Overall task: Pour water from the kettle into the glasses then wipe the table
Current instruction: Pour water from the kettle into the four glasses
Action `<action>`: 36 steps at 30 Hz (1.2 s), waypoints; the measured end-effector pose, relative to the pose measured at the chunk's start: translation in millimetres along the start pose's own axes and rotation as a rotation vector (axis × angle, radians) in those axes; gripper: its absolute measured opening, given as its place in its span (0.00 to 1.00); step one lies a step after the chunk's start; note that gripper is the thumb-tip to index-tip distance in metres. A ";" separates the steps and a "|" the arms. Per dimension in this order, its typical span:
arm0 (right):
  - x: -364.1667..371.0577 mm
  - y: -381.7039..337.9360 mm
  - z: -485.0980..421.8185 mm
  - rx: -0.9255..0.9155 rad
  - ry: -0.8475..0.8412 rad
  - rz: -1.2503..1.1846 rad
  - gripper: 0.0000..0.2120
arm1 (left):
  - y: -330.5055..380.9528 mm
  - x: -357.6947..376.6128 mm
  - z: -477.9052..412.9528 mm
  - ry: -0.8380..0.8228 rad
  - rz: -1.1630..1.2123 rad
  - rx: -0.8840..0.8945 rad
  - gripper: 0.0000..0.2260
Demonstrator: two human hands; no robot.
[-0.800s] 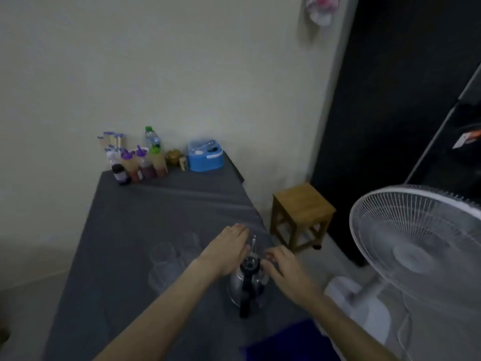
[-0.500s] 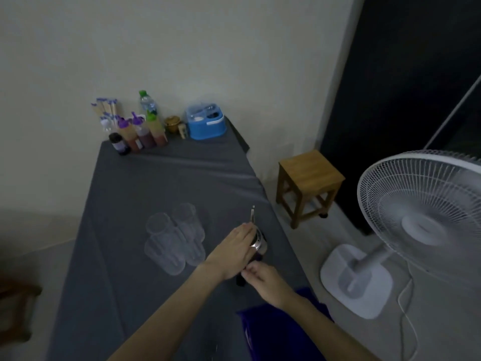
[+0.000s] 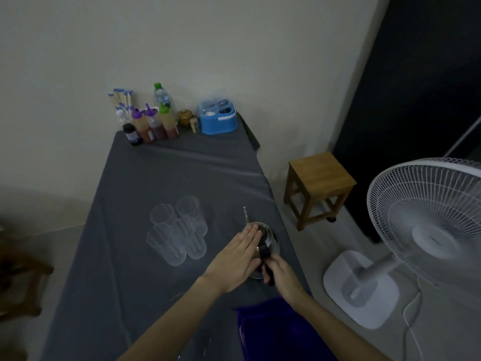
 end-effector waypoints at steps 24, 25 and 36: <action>-46.1 -1.5 -0.4 0.082 0.359 -0.350 0.13 | 18.0 -7.7 -0.5 0.049 0.013 -0.108 0.32; -44.9 -7.1 1.1 0.068 0.365 -0.323 0.14 | 15.8 -11.8 3.9 0.068 0.019 -0.109 0.31; -24.9 -88.0 18.2 -0.078 0.367 -0.212 0.13 | -1.1 -76.1 56.2 0.298 0.057 -0.081 0.29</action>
Point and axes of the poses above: each hand's wrist, its own z-axis away from the middle knuckle, its own x-axis out of the palm, y = z × x, the point moved 9 cm from there along -z, towards the middle knuckle, and after that the axes turned 14 degrees about z, right-handed, at the moved point
